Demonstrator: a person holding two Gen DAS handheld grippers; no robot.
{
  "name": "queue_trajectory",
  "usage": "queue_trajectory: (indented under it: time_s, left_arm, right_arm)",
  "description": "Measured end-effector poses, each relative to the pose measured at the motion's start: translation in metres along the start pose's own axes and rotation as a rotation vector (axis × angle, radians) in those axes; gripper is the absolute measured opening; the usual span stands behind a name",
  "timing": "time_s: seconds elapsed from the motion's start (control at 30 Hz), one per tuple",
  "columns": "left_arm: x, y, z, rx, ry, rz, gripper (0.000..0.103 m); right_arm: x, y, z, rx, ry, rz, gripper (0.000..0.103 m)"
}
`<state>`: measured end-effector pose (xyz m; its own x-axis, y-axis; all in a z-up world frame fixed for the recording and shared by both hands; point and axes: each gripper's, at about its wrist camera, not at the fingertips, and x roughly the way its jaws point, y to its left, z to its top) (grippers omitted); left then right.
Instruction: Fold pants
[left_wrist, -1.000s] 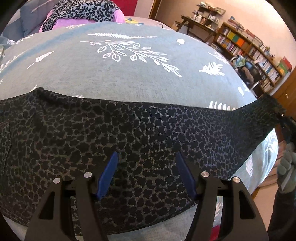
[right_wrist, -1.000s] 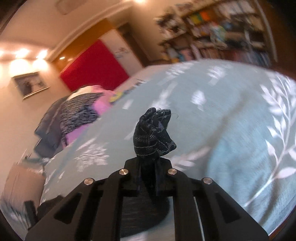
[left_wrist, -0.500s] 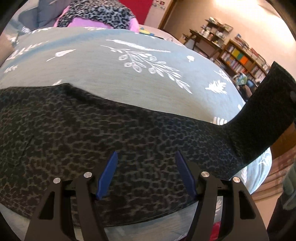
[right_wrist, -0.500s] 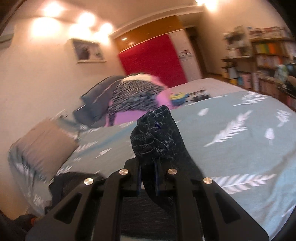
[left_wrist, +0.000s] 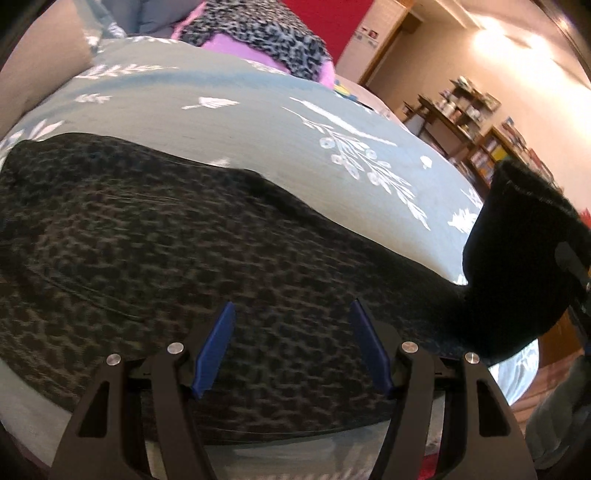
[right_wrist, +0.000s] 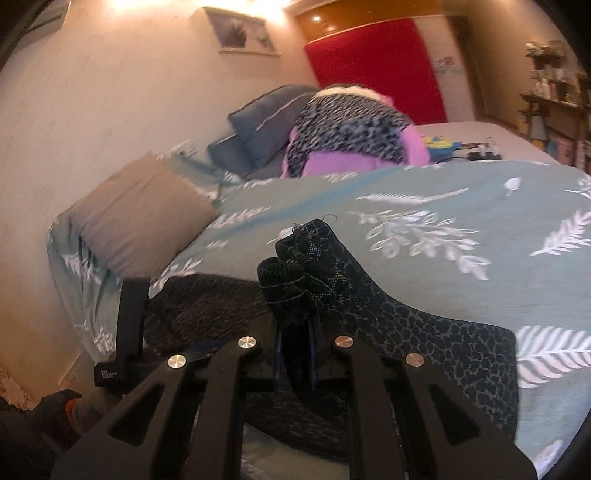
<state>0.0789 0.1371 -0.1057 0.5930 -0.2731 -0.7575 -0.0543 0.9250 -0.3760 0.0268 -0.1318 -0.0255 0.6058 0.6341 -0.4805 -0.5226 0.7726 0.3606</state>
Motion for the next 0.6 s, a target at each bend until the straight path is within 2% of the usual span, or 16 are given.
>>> queue_trajectory:
  time_s: [0.37, 0.6]
  left_arm:
    - [-0.027, 0.053, -0.001, -0.083, -0.049, 0.060, 0.065]
    - [-0.030, 0.061, -0.003, -0.108, -0.053, 0.071, 0.065]
  right_arm:
    - [0.087, 0.025, -0.028, -0.053, 0.164, 0.022, 0.011]
    - [0.118, 0.027, -0.059, -0.098, 0.280, 0.002, 0.013]
